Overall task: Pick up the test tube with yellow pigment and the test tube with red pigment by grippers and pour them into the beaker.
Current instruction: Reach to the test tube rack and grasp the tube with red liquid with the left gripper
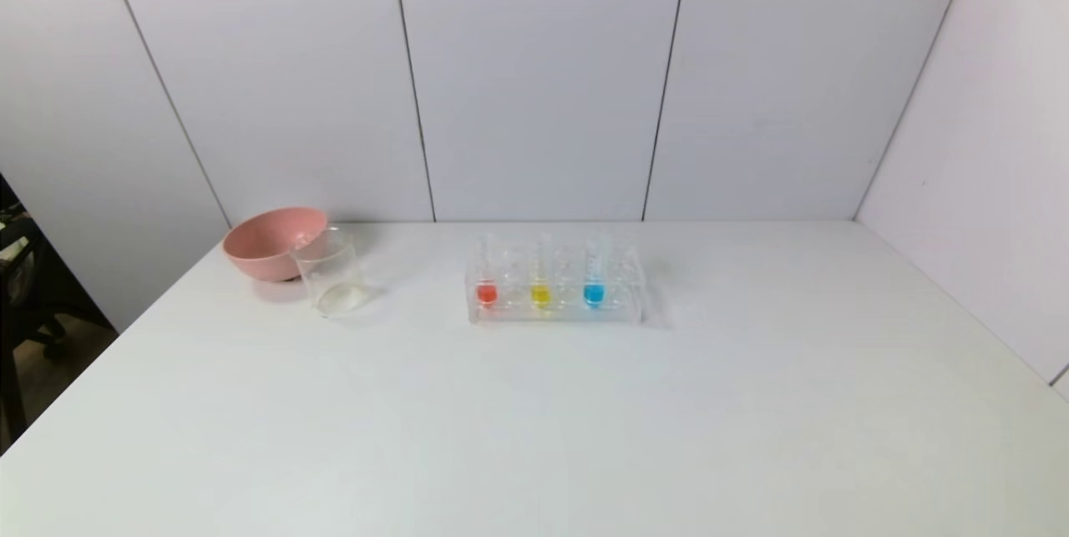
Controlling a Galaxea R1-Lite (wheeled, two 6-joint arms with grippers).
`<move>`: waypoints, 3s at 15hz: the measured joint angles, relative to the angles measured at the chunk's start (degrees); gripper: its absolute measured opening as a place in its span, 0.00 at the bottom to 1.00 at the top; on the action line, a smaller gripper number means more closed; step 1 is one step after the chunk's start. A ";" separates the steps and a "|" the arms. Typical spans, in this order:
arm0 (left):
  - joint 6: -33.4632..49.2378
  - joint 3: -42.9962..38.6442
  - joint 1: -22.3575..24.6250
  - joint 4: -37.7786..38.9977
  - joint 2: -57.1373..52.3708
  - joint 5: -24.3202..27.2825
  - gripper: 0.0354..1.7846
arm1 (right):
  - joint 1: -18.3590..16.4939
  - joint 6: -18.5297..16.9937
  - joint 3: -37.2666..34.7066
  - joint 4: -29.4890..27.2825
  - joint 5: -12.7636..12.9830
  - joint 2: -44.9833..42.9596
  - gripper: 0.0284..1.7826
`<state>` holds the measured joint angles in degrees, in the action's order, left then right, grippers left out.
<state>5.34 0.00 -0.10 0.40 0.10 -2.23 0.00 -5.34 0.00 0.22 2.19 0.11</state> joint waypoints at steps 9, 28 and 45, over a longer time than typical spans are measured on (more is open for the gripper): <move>-0.27 0.02 0.00 0.00 0.00 0.12 0.99 | 0.00 0.00 0.00 0.00 0.00 0.00 0.96; -7.02 22.19 -14.20 23.82 61.06 16.25 0.99 | 0.00 0.00 0.00 0.02 0.00 0.00 0.96; 0.13 50.66 -41.46 58.50 118.11 -37.62 0.99 | 0.00 0.02 0.00 0.02 0.00 0.00 0.96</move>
<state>5.47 50.66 -41.56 58.90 118.21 -39.85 0.00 -5.32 0.00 0.24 2.19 0.11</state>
